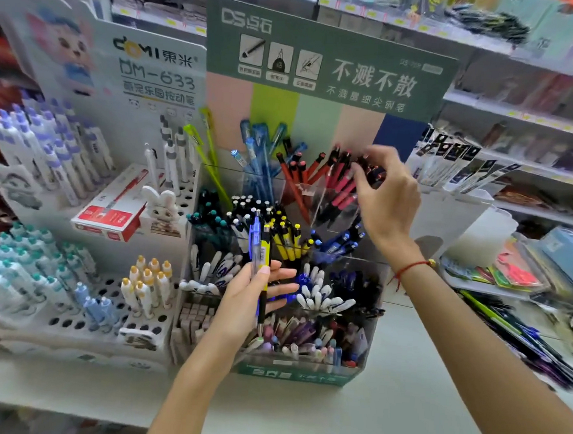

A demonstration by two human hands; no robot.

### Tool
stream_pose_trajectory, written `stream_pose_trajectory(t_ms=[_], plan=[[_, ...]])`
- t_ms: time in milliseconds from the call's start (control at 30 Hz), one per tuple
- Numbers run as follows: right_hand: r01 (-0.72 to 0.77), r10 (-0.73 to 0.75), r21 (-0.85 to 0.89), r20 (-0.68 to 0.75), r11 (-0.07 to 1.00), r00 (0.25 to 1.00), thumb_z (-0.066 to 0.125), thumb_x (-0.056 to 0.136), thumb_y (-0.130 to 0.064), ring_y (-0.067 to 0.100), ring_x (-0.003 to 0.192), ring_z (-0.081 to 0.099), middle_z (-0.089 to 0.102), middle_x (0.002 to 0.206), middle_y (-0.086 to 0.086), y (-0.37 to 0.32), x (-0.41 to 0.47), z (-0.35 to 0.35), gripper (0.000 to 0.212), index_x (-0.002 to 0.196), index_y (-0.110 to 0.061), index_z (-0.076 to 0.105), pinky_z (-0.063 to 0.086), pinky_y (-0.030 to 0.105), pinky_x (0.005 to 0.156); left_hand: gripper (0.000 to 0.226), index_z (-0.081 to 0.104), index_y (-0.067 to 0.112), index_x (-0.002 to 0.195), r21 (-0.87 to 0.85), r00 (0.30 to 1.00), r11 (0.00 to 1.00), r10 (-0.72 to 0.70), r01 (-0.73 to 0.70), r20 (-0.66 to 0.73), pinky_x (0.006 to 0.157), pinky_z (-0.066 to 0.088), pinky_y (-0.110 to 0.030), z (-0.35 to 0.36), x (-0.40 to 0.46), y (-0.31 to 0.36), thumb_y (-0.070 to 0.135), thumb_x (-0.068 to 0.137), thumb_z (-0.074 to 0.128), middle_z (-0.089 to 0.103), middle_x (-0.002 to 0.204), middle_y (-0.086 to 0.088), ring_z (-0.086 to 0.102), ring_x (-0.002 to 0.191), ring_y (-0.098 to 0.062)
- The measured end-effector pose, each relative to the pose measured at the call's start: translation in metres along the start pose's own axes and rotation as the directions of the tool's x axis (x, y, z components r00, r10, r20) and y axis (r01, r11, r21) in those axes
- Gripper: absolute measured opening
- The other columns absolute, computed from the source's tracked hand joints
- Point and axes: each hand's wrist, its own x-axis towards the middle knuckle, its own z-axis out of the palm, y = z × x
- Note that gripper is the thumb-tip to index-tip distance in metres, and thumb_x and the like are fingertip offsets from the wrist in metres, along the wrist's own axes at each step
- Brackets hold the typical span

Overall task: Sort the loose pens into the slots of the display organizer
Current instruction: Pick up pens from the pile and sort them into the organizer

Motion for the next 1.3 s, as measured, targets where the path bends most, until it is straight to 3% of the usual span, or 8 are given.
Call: stream_pose_trajectory(t_ms=[367,500,667,767,900,1033,1133,1300], plan=[[0.041,-0.003,-0.171,0.217,0.984,0.976,0.067,0.087,-0.029,0.024,0.105,0.052,0.065,0.109,0.003,-0.004,0.016,-0.003,0.023,0.106,-0.016,0.067,0.038,0.028,0.076,0.026,0.058,0.01,0.11,-0.051,1.0,0.999,-0.011,0.013,0.028,0.086,0.053,-0.035,-0.005,-0.01,-0.001,0.017,0.103,0.034,0.075,0.1,0.001,0.071,0.094,-0.019],[0.088,-0.093,0.071,0.067,0.994,0.993,0.074,0.079,-0.029,0.012,0.088,0.051,0.055,0.107,0.002,-0.029,-0.011,-0.018,0.037,0.109,-0.013,0.059,0.041,0.015,0.071,0.025,0.059,0.012,0.11,-0.008,0.999,1.0,-0.003,0.004,0.035,0.089,0.053,-0.036,-0.006,-0.011,-0.002,0.017,0.103,0.035,0.075,0.1,0.003,0.071,0.094,-0.018],[-0.204,-0.003,0.343,0.516,0.917,0.856,0.072,0.083,-0.032,0.012,0.068,0.054,0.061,0.091,-0.01,-0.07,-0.092,-0.027,0.032,0.112,-0.019,0.066,0.049,0.026,0.064,0.022,0.059,0.027,0.108,0.077,0.998,0.997,0.011,-0.016,0.061,0.077,0.055,-0.022,-0.002,-0.011,-0.003,0.018,0.102,0.039,0.074,0.099,0.004,0.071,0.089,-0.009],[-0.311,0.054,0.384,0.552,0.87,0.832,0.071,0.086,-0.022,0.011,0.071,0.06,0.065,0.088,-0.011,-0.071,-0.105,-0.03,0.021,0.107,-0.017,0.068,0.052,0.023,0.066,0.025,0.057,0.031,0.109,0.141,0.995,0.988,0.059,-0.07,0.081,0.062,0.048,-0.007,-0.001,-0.014,-0.002,0.015,0.102,0.039,0.071,0.09,0.012,0.068,0.078,0.005],[-0.56,0.13,0.479,0.67,0.676,0.73,0.068,0.088,-0.012,0.011,0.075,0.065,0.066,0.092,0.005,-0.072,-0.096,-0.037,0.019,0.105,-0.012,0.061,0.053,0.02,0.059,0.025,0.058,0.018,0.118,0.16,0.99,0.983,0.067,-0.087,0.124,0.07,0.051,-0.013,0.0,-0.014,-0.003,0.013,0.101,0.039,0.073,0.091,0.007,0.07,0.084,-0.004],[-0.259,0.131,0.544,0.264,0.798,0.956,0.064,0.091,-0.009,0.009,0.079,0.064,0.064,0.089,-0.004,-0.063,-0.074,-0.045,0.016,0.106,-0.014,0.06,0.052,0.021,0.071,0.025,0.059,0.024,0.11,0.148,0.996,0.985,0.079,-0.086,0.049,0.09,0.05,-0.021,-0.008,-0.016,-0.007,0.013,0.101,0.038,0.068,0.111,0.009,0.064,0.105,-0.005],[-0.058,0.104,0.475,-0.072,0.878,0.992,0.062,0.093,-0.011,0.007,0.08,0.062,0.06,0.092,-0.011,-0.05,-0.05,-0.042,0.018,0.109,-0.014,0.057,0.053,0.023,0.074,0.023,0.06,0.021,0.106,0.108,0.997,0.993,0.046,-0.039,-0.061,0.073,0.055,-0.019,-0.02,-0.018,-0.015,0.014,0.101,0.039,0.066,0.107,0.005,0.064,0.092,-0.005],[-0.006,-0.062,0.339,0.191,0.941,0.98,0.065,0.091,-0.014,0.008,0.077,0.065,0.065,0.087,-0.006,-0.031,-0.05,-0.007,0.016,0.106,-0.011,0.061,0.057,0.031,0.072,0.023,0.061,0.02,0.103,0.104,0.992,0.994,0.029,-0.017,-0.122,0.052,0.043,-0.015,-0.024,-0.024,-0.021,0.011,0.101,0.04,0.061,0.083,0.004,0.054,0.059,0.003]])
